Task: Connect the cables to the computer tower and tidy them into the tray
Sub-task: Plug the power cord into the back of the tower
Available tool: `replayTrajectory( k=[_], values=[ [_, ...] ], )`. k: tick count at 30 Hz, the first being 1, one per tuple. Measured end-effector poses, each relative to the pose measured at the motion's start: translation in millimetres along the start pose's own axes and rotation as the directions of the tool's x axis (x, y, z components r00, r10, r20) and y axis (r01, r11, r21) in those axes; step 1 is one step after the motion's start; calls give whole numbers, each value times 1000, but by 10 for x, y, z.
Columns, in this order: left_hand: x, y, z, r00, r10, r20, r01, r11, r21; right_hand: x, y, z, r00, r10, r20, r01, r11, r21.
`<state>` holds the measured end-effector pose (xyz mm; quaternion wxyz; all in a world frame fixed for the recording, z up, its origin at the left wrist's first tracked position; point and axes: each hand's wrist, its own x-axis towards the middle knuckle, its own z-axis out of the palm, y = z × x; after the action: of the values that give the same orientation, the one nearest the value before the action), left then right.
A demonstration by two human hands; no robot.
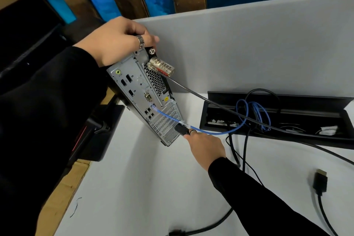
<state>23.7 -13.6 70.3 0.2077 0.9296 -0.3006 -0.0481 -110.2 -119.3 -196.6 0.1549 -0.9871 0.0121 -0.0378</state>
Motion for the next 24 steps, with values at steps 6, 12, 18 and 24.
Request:
replayTrajectory(
  k=[6, 12, 18, 24],
  values=[
    [2, -9, -9, 1000, 11, -2, -11, 1000, -19, 38, -72, -42, 975, 55, -214, -67, 996, -51],
    [20, -11, -9, 1000, 19, -7, -19, 1000, -1, 74, -148, -67, 974, 116, -193, -126, 991, -39],
    [40, -35, -31, 998, 19, 63, -21, 999, 38, 64, -133, 0, 995, 50, -92, -60, 993, -101],
    [74, -84, -30, 998, 27, 56, -30, 998, 60, 103, -133, 25, 998, 46, -46, -51, 994, -95]
  ],
)
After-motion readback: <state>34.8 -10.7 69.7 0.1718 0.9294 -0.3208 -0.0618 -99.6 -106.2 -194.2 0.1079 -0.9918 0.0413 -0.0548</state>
